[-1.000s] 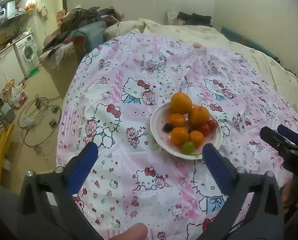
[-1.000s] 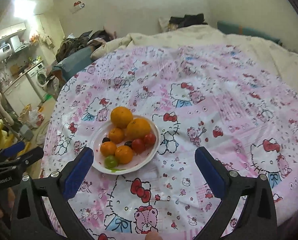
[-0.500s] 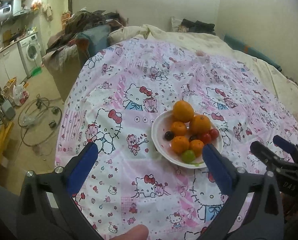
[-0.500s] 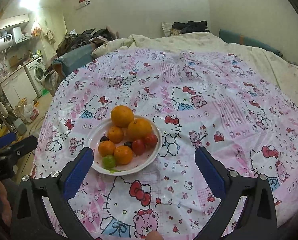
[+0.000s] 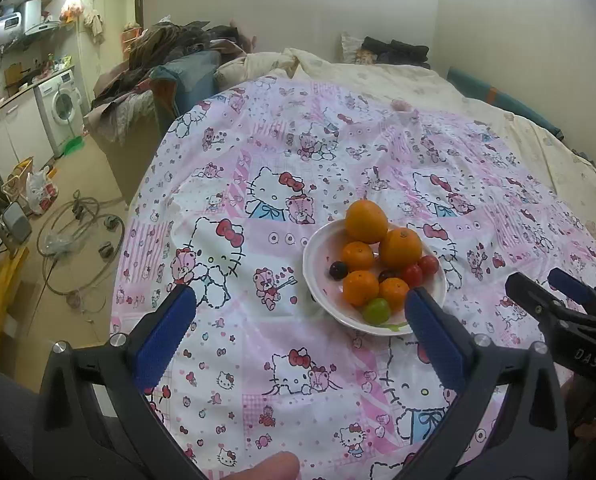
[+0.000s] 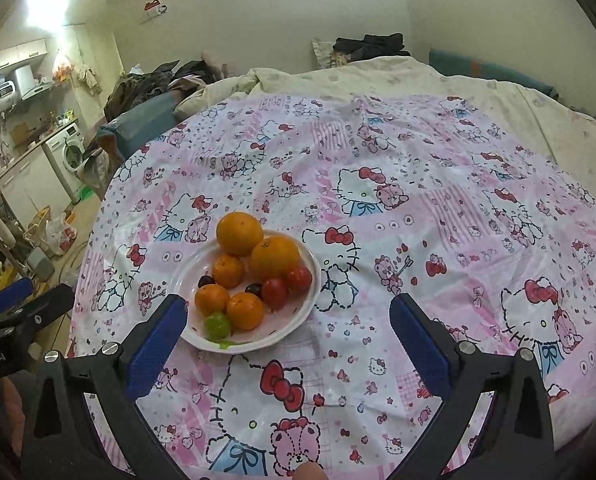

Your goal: Organize fruits

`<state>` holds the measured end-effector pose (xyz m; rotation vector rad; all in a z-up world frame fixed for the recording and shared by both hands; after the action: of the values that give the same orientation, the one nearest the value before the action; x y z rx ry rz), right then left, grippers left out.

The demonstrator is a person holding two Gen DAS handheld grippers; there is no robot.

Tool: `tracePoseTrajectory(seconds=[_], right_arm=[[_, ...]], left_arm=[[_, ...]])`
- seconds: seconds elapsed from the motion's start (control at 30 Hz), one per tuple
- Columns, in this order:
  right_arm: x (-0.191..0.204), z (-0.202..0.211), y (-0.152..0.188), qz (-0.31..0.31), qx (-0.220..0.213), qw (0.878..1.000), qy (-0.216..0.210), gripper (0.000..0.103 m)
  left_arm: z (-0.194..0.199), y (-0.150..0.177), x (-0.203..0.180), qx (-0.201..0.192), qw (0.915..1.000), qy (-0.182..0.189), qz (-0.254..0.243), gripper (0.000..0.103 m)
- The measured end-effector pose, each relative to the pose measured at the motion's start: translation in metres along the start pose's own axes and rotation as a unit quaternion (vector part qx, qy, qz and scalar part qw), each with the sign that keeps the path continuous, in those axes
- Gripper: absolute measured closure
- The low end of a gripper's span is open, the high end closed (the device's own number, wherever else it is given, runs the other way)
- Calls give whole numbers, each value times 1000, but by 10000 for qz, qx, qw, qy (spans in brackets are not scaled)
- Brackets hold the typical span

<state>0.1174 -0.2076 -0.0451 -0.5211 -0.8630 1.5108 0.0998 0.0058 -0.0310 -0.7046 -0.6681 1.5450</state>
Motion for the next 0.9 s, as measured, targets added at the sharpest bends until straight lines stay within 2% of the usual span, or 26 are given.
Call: tracePoseTrajectory(seconds=[0.9], right_arm=[[-2,2,-2,-15,-3,10000,28,0]], left_arm=[[0,1,1,14,10000,-22,-15,0]])
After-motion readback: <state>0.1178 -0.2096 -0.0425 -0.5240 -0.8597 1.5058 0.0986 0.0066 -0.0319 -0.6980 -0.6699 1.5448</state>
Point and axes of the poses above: each gripper's, at about its wrist camera, not at the fingertips, and z roughly against the way its jaws point, x to its left, y to its underside, the point moved 6 cm from there along -z, roughly the way its jaws point, and after that the axes turned 3 degrees about -x, right-handed, at the moved point
